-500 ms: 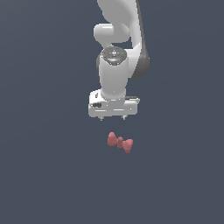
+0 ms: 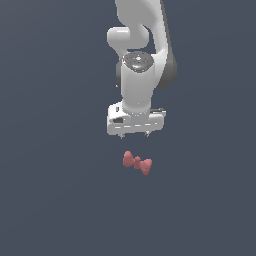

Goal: Pick up the object and move it to a goal position.

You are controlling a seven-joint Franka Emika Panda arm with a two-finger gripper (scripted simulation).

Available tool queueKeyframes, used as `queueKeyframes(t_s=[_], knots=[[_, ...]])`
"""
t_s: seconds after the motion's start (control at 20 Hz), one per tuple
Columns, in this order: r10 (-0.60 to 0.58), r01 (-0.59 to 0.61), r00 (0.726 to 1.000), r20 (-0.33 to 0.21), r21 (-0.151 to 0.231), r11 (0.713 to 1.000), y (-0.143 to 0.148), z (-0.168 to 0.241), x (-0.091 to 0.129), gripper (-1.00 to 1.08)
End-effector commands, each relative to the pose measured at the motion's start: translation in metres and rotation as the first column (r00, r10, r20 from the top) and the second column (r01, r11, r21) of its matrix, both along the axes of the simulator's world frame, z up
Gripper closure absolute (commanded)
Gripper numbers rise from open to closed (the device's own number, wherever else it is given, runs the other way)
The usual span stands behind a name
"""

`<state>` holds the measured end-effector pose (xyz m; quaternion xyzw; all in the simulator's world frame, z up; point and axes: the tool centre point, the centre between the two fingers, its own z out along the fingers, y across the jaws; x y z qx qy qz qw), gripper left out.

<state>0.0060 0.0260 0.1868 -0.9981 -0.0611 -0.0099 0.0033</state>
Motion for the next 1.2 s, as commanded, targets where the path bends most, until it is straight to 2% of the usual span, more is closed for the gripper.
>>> queueKeyframes(t_s=[0.0, 0.4, 0.75, 0.95, 1.15], knots=[[0.013, -0.013, 1.0, 0.004, 0.005, 1.0, 0.008, 0.002, 0.001, -0.92], [0.028, -0.028, 1.0, 0.004, 0.004, 1.0, 0.008, 0.001, 0.002, -0.92], [0.111, -0.111, 0.994, 0.002, 0.0, 0.994, 0.009, -0.002, 0.007, -0.92], [0.186, -0.186, 0.983, 0.0, -0.003, 0.983, 0.01, -0.005, 0.012, -0.92], [0.281, -0.281, 0.96, -0.004, -0.007, 0.96, 0.011, -0.009, 0.018, -0.92]])
